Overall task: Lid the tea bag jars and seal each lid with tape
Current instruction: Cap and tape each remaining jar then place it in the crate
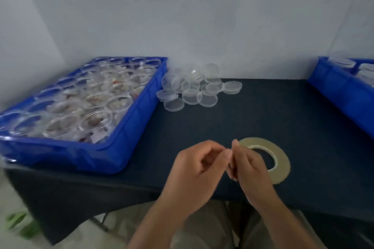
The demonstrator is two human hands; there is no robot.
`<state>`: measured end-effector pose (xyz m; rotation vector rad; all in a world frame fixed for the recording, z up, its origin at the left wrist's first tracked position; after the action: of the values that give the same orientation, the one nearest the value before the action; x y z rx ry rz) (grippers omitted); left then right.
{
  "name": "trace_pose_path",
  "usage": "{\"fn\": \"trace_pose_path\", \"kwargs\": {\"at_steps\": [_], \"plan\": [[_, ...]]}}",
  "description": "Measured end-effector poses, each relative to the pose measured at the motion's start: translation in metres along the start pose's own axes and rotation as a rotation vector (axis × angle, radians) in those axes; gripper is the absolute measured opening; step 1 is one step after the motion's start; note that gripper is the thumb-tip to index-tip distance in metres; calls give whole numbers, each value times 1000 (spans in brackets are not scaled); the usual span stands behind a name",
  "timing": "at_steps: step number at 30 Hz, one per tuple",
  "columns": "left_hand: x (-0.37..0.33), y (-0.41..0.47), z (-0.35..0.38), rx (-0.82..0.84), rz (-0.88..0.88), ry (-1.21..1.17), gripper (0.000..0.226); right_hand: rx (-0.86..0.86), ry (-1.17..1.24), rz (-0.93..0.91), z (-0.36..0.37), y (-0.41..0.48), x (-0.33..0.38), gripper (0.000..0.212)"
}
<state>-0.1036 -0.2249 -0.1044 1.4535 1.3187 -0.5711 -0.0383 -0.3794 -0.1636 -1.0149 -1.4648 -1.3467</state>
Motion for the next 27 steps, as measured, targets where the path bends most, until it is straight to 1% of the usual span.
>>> {"fn": "trace_pose_path", "kwargs": {"at_steps": [2,3,5,7,8,9,10,12,13,15,17,19,22,23,25,27], "plan": [[-1,9,-20,-55,64,120,22,102,-70,-34,11,-8,-10,59],[0,18,-34,-97,69,178,24,141,-119,-52,14,-10,-14,60],[7,45,-71,-198,27,316,28,219,-236,-60,15,-10,-20,60],[18,82,-111,-284,-34,483,23,262,-332,-39,15,-7,-21,54],[24,102,-130,-302,-78,582,19,266,-351,-33,15,-6,-21,51],[31,122,-147,-291,-131,706,19,263,-354,-28,15,-5,-21,49],[38,140,-162,-249,-186,860,25,257,-349,-22,15,-4,-21,49],[53,167,-181,-110,-298,1149,38,244,-328,2,14,-4,-21,48],[59,175,-185,-46,-342,1225,39,237,-315,16,13,-4,-21,49],[67,185,-186,48,-377,1256,35,222,-290,37,11,-4,-22,49],[70,189,-187,83,-377,1216,30,206,-268,48,10,-4,-22,49],[69,186,-191,135,-372,1154,30,195,-254,45,10,-4,-24,49],[65,176,-198,312,-382,1095,31,178,-266,32,11,-4,-27,51],[64,175,-199,332,-381,1088,33,175,-270,29,11,-4,-27,51],[64,174,-199,309,-358,1065,33,180,-272,18,11,-4,-28,51],[66,175,-200,296,-327,1041,25,183,-270,13,11,-5,-28,50]]}}
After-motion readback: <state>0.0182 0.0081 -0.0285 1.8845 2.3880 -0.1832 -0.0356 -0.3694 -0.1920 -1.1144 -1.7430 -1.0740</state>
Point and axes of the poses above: each hand's wrist, its own y-axis towards the middle knuckle, its own z-axis out of the palm, x = y × z, the point moved 1 cm from there along y, towards the middle knuckle, and after that the axes turned 11 degrees about -x, right-handed, at the moved point
